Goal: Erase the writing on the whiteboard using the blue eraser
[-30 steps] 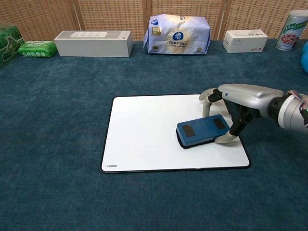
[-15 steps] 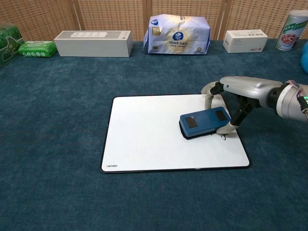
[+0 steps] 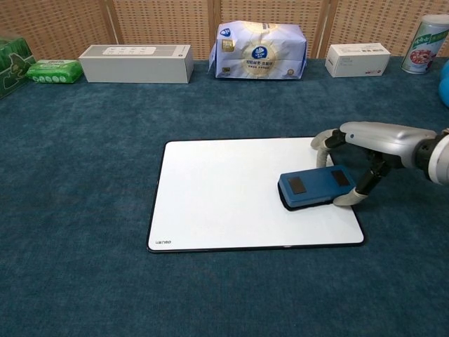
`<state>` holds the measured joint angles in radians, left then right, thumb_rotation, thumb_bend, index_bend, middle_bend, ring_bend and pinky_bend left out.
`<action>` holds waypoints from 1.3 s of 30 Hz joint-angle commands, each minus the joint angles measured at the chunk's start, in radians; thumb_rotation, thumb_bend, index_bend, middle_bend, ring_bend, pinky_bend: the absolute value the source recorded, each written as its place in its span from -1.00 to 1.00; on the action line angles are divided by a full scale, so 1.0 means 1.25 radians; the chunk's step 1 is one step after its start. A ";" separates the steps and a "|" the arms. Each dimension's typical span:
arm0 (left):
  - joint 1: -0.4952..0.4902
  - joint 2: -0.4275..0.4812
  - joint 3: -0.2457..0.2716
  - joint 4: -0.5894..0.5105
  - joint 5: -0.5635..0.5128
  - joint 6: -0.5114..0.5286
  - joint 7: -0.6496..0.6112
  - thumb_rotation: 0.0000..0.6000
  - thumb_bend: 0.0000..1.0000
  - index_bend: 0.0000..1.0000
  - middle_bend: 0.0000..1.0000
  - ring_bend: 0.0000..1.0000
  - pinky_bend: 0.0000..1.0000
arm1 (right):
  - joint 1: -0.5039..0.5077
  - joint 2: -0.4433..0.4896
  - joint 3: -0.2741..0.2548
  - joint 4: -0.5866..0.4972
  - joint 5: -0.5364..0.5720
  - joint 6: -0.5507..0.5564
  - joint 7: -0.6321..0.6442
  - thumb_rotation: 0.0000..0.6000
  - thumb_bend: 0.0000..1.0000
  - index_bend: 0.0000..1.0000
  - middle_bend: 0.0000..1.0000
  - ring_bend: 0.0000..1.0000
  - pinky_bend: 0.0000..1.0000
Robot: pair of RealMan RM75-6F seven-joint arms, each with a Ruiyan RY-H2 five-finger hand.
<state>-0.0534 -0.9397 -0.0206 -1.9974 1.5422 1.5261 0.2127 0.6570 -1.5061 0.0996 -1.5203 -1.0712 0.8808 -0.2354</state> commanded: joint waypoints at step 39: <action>0.006 0.002 0.001 -0.007 0.007 0.004 0.011 1.00 -0.14 -0.50 -0.59 -0.85 -1.00 | -0.031 0.037 -0.039 -0.082 -0.010 0.033 -0.017 1.00 -0.57 0.47 -0.72 -1.00 -1.00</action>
<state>-0.0464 -0.9367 -0.0192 -2.0057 1.5510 1.5308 0.2269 0.6237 -1.4643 0.0567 -1.6162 -1.0783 0.9172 -0.2533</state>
